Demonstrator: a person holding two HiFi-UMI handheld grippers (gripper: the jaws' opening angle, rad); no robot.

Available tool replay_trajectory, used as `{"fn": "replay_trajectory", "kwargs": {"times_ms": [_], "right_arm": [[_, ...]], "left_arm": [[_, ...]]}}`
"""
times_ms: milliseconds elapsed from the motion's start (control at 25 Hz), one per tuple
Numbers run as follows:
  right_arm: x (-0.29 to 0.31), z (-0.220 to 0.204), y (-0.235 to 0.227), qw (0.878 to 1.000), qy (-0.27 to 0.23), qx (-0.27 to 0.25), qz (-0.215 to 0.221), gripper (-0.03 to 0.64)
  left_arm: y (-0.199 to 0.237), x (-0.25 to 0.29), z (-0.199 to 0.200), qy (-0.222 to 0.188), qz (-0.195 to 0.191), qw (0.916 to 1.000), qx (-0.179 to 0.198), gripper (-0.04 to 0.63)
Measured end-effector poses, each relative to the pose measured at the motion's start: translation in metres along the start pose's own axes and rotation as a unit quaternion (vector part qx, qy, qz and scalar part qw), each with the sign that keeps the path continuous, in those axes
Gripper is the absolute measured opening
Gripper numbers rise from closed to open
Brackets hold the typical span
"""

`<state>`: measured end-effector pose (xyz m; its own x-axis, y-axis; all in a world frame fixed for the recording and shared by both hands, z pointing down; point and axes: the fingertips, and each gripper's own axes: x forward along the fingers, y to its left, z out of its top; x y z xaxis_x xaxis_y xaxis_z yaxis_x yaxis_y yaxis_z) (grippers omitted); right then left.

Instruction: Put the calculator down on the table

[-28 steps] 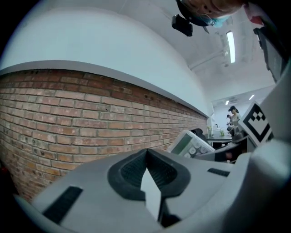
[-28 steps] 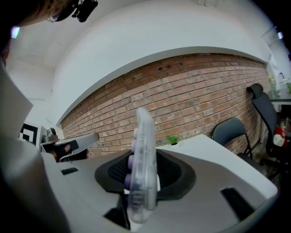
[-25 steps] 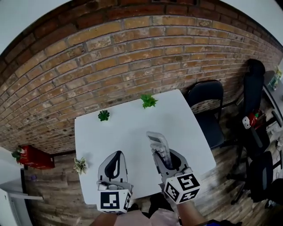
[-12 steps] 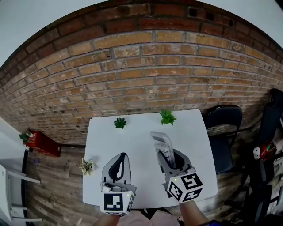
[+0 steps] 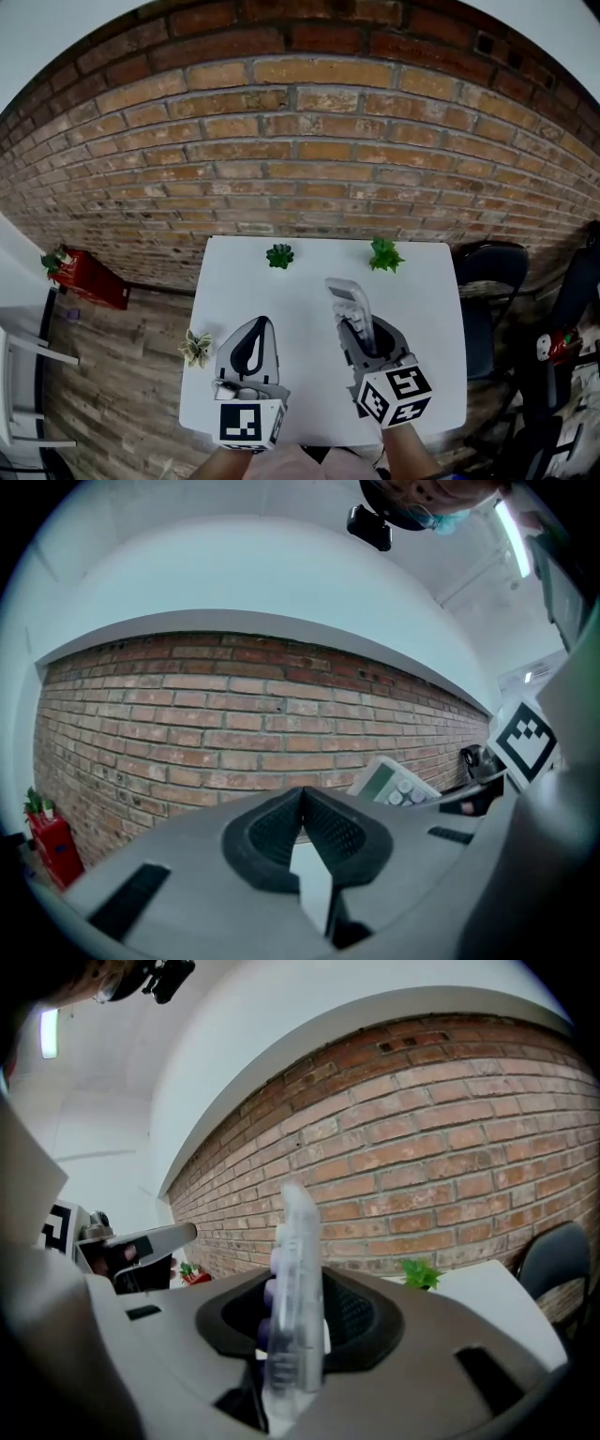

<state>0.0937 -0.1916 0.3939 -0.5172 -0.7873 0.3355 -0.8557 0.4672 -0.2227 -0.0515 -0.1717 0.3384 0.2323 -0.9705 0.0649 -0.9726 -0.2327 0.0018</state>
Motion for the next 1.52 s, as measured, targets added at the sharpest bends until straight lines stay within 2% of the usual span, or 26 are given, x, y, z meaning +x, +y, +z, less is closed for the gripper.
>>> {"fn": "replay_trajectory", "kwargs": {"times_ms": [360,800,1520], "right_arm": [[0.031,-0.049,-0.001,0.998,0.062,-0.001,-0.005,0.133],[0.05,-0.125,-0.008,0.989,0.141,0.033,-0.003,0.133],[0.065,-0.174,-0.006,0.985,0.158,0.07,0.009,0.137]], "left_arm": [[0.016,0.009,-0.034,0.032,0.004,0.9992,-0.021,0.011],[0.022,0.017,-0.073,0.078,0.007,0.9965,-0.031,0.011],[0.022,0.026,-0.104,0.107,-0.004,0.9935,-0.04,0.011]]}}
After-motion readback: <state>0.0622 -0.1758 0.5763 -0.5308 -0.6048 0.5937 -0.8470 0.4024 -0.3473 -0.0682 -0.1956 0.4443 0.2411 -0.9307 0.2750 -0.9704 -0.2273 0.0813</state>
